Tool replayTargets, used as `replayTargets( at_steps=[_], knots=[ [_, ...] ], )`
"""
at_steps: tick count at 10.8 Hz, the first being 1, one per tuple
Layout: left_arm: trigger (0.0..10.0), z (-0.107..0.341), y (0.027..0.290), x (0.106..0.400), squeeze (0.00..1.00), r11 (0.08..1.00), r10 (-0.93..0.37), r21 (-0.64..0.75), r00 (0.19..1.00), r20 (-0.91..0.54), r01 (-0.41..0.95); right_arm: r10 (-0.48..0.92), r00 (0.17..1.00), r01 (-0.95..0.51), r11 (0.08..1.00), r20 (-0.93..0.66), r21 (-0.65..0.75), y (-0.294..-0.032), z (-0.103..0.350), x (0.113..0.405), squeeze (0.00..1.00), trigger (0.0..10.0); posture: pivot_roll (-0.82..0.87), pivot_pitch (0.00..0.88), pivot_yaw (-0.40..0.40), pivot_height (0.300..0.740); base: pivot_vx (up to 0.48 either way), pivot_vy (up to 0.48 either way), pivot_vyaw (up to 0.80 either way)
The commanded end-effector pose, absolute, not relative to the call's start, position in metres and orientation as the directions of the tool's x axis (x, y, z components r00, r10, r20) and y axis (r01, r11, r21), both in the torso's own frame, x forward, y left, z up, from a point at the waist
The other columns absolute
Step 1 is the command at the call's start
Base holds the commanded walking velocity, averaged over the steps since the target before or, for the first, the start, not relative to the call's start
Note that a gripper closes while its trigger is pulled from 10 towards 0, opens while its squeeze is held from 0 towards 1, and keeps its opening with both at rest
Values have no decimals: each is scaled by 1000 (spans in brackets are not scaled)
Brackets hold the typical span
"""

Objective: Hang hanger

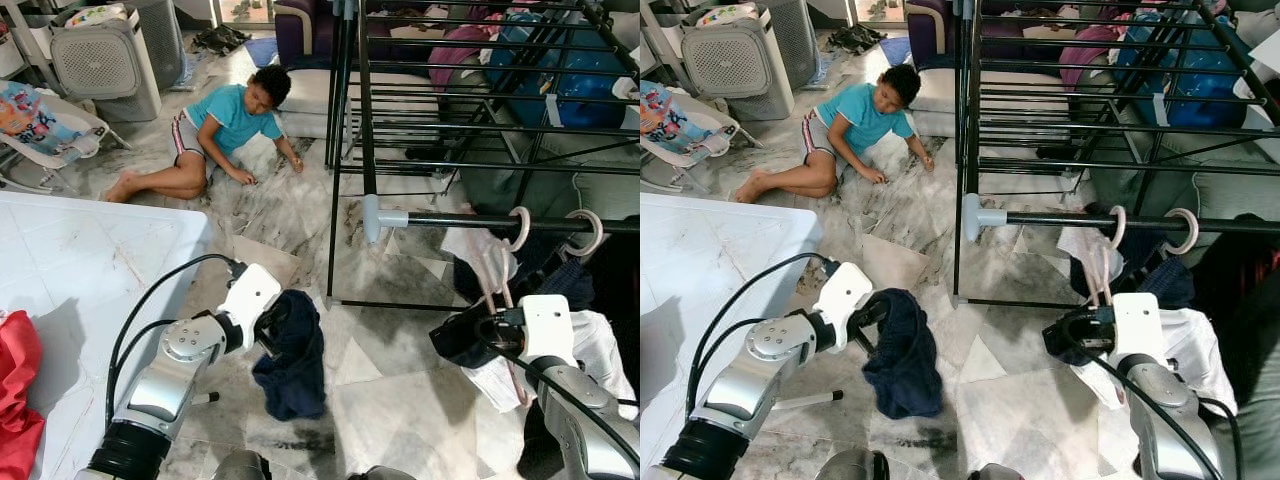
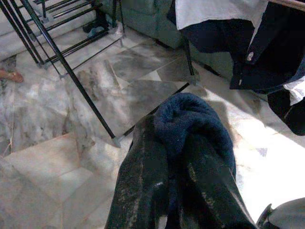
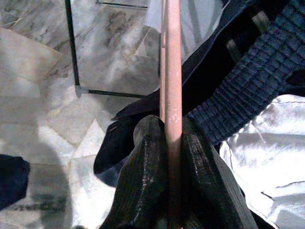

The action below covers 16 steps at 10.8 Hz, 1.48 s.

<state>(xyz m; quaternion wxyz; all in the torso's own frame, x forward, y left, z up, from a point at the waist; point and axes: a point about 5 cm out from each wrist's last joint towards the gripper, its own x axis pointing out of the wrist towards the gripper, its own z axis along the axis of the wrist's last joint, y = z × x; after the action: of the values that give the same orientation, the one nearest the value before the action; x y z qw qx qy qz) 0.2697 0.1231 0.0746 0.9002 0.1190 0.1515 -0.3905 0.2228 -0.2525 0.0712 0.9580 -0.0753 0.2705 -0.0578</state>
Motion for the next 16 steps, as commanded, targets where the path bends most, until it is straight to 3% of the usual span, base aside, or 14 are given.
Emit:
replayTargets(
  at_steps=[1, 2, 4, 5, 6, 7, 8, 9, 15, 16],
  knots=[
    [10000, 81, 120, 271, 0, 651, -681, 114, 644, -348, 750, -157, 864, 77, 980, -478, -182, -253, 78, 226, 0, 0, -27, 30, 3, 740, 0, 0, 0],
    [10000, 80, 120, 271, 0, 649, -682, 115, 641, -353, 752, -156, 866, 77, 980, -476, -182, -252, 78, 229, 0, 0, -26, 26, 5, 740, 0, 0, 0],
    [10000, 80, 120, 271, 0, 646, -682, 116, 639, -357, 754, -135, 873, 54, 982, -469, -183, -247, 77, 230, 0, 10000, -26, 26, 5, 740, 0, 0, 0],
    [10000, 80, 120, 271, 0, 645, -681, 119, 638, -359, 755, -125, 879, 40, 981, -460, -190, -245, 78, 230, 392, 10000, -26, 26, 5, 740, 0, 0, 0],
    [10000, 80, 120, 271, 0, 643, -682, 121, 637, -360, 757, -131, 877, 46, 980, -462, -191, -245, 78, 230, 1000, 10000, -26, 26, 5, 740, 0, 0, 0],
    [10000, 80, 120, 271, 0, 640, -683, 121, 634, -362, 759, -134, 874, 45, 980, -468, -195, -246, 77, 229, 1000, 10000, -26, 27, 8, 740, 0, 0, 0],
    [10000, 79, 119, 271, 0, 640, -683, 120, 634, -364, 759, -145, 871, 53, 977, -470, -205, -247, 77, 228, 580, 10000, -26, 27, 8, 740, 0, 0, 0],
    [10000, 78, 119, 270, 0, 637, -682, 125, 632, -368, 760, -146, 870, 52, 977, -471, -206, -247, 76, 228, 0, 10000, -26, 27, 8, 740, 0, 0, 0],
    [10000, 76, 118, 268, 0, 628, -682, 129, 623, -385, 767, -187, 858, 70, 965, -479, -252, -260, 80, 224, 0, 10000, -33, 33, 7, 740, 0, 0, 0],
    [10000, 75, 119, 267, 0, 628, -680, 128, 622, -388, 767, -186, 856, 72, 967, -483, -245, -260, 79, 222, 0, 9333, -33, 33, 7, 740, 0, 0, 0]
  ],
)
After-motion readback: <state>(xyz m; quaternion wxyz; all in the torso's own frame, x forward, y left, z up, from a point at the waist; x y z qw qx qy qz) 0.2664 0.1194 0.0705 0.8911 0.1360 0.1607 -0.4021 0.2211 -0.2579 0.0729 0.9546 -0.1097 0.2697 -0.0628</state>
